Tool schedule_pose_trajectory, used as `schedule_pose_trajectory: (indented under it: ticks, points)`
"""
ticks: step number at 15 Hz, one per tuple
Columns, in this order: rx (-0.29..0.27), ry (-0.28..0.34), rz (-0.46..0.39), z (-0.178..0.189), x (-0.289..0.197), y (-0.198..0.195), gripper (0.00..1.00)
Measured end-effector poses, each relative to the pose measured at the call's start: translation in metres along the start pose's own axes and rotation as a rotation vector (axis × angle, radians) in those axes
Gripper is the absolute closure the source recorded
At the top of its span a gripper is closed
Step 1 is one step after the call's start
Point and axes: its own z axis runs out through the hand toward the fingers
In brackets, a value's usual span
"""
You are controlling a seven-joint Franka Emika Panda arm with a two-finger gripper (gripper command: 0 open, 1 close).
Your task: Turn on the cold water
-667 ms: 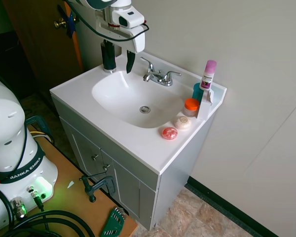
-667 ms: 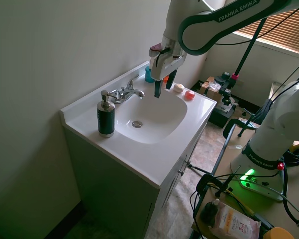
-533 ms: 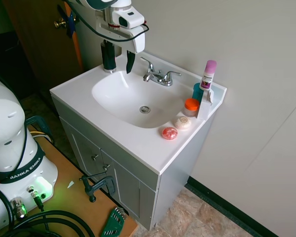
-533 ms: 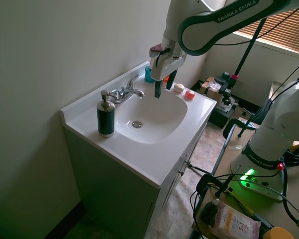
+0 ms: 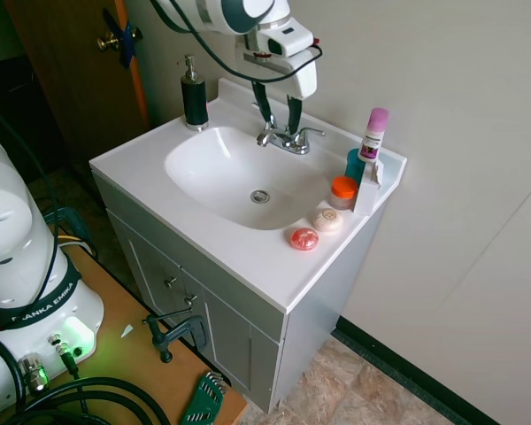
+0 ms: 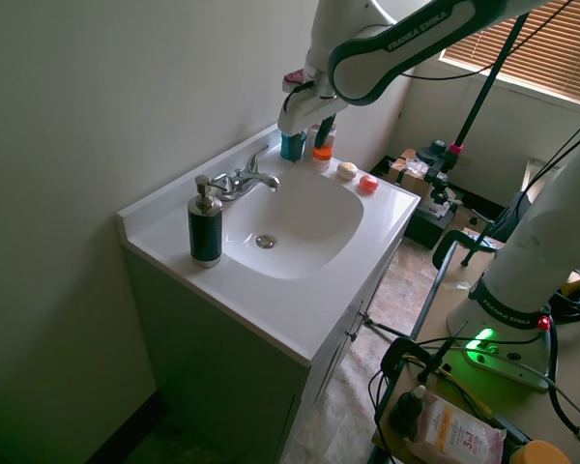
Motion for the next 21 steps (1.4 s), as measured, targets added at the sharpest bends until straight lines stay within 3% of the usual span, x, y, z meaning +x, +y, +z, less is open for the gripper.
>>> schedule_pose_trajectory:
  ticks: [4,7,15,21]
  points:
    - [0.012,0.136,0.044,0.020,0.038,-0.043,0.00]
    - [-0.001,0.178,0.059,0.036,0.059,-0.058,0.00]
    - [-0.044,0.182,0.048,0.083,0.055,-0.067,0.00]
    - [-0.076,0.083,0.062,0.072,0.013,-0.018,0.00]
